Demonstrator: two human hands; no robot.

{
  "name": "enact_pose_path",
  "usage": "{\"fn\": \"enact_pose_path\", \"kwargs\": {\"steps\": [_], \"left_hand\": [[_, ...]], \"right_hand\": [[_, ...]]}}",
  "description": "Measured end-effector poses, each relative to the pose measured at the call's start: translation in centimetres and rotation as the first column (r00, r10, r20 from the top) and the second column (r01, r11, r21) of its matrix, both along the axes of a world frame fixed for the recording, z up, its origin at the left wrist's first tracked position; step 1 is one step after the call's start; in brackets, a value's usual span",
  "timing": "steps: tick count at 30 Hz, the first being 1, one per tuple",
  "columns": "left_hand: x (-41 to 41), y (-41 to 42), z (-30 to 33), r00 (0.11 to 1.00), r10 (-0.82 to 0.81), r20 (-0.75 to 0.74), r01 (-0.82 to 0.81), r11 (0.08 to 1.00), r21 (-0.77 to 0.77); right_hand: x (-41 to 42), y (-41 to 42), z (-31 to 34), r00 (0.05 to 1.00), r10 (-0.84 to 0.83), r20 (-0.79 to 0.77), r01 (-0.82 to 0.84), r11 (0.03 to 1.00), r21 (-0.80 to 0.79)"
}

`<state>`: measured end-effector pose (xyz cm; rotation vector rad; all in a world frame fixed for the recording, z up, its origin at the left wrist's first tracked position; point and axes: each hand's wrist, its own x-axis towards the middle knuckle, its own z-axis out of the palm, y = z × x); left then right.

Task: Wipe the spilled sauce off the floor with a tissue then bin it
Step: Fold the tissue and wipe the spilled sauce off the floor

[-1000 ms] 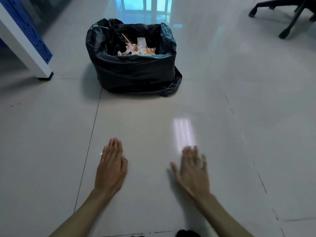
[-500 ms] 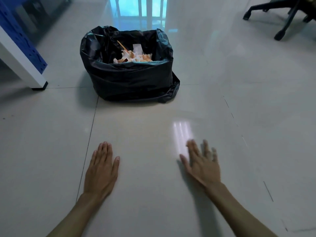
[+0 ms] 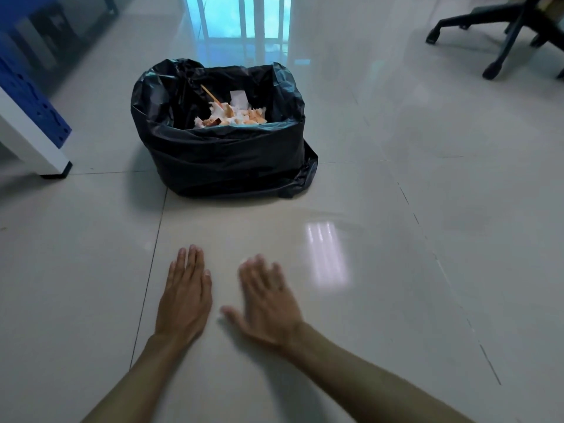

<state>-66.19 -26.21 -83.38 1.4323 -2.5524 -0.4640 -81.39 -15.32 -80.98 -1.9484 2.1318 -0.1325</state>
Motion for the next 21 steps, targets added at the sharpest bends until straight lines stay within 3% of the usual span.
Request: {"fn": "enact_pose_path", "kwargs": {"steps": [2,5,10,15,18,21], "left_hand": [[0.2,-0.1,0.0,1.0,-0.011,-0.025,0.012,1.0,0.009],[0.3,-0.1,0.2,1.0,-0.013,-0.023,0.014,1.0,0.003],[0.1,0.2,0.5,0.999,0.04,-0.036,-0.04,0.999,-0.019],[-0.8,-1.6,2.2,0.992,0.101,-0.07,-0.104,0.994,-0.038],[-2.0,-2.3,1.7,0.984,0.139,-0.115,-0.136,0.99,0.031],[-2.5,-2.2,1.1,0.986,0.141,-0.094,-0.143,0.989,-0.023]], "right_hand": [[2.7,-0.3,-0.2,0.992,0.124,0.009,-0.124,0.992,-0.008],[0.7,0.0,-0.1,0.99,0.134,-0.042,-0.137,0.988,-0.07],[-9.0,3.0,0.1,0.967,-0.215,-0.136,0.212,0.976,-0.04],[-18.0,5.8,1.5,0.822,-0.539,-0.182,0.557,0.827,0.069],[-18.0,3.6,1.4,0.786,-0.604,-0.13,0.616,0.784,0.082],[-16.6,0.0,0.7,0.811,-0.578,-0.093,0.583,0.81,0.053]]}}
